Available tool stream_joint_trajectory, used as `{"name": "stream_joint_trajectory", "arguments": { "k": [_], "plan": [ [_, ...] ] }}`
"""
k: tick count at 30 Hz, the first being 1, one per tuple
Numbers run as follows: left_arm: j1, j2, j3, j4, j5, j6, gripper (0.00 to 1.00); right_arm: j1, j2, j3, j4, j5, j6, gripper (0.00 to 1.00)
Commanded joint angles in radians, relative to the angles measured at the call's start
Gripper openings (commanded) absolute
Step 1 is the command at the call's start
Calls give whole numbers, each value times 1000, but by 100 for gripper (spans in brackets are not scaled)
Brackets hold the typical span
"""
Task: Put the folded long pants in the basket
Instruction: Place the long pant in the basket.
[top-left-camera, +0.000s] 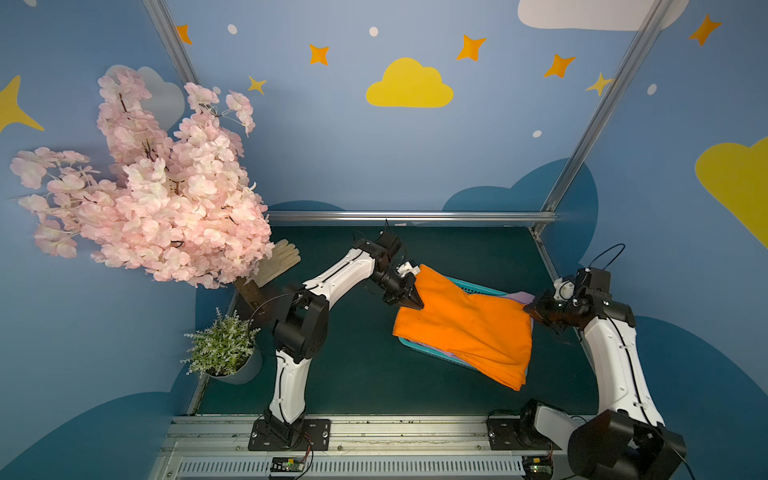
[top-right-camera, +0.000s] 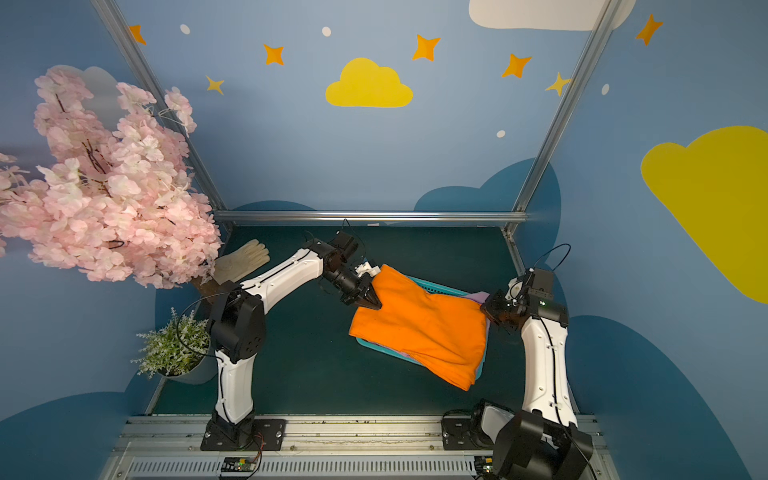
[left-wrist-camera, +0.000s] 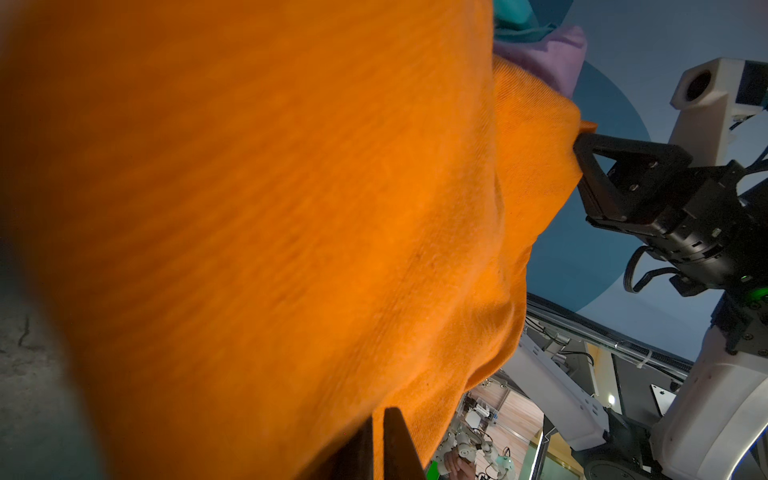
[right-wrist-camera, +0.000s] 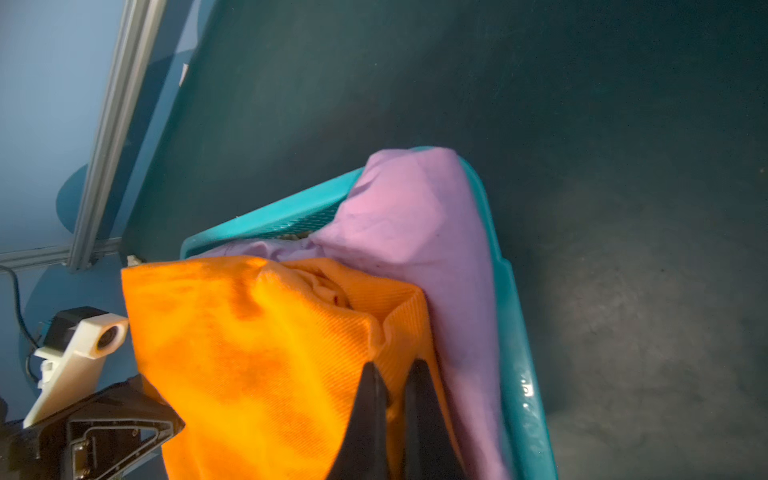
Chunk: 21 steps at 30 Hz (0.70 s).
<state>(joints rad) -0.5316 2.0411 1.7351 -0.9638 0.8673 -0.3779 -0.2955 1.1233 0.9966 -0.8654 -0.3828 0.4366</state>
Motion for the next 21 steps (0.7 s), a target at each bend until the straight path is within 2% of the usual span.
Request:
{"name": "stream_joint_trajectory", "arguments": {
  "k": [1, 6, 12, 13, 14, 15, 17, 21],
  "plan": [
    [-1, -32, -31, 8, -42, -2, 13, -17, 6, 33, -8, 80, 4, 0],
    [-1, -39, -50, 7, -46, 0, 13, -85, -13, 23, -33, 232, 54, 0],
    [-2, -42, -78, 7, -54, 5, 13, -136, 38, -17, 77, 89, 130, 0],
    [-1, -43, -74, 5, -53, 4, 13, -146, 67, -6, 69, 37, 128, 6],
    [-1, -46, -68, 2, -52, 3, 14, -160, 92, 12, 52, -28, 77, 21],
    [-1, -49, -64, 1, -53, 3, 14, -170, 108, 32, 18, -52, 49, 31],
    [-1, -56, -48, -10, -54, 0, 14, -183, 108, 76, -66, -25, 40, 46],
    [-1, -71, 10, -55, -66, 7, 14, -167, 39, 164, -201, 70, 51, 52]
  ]
}}
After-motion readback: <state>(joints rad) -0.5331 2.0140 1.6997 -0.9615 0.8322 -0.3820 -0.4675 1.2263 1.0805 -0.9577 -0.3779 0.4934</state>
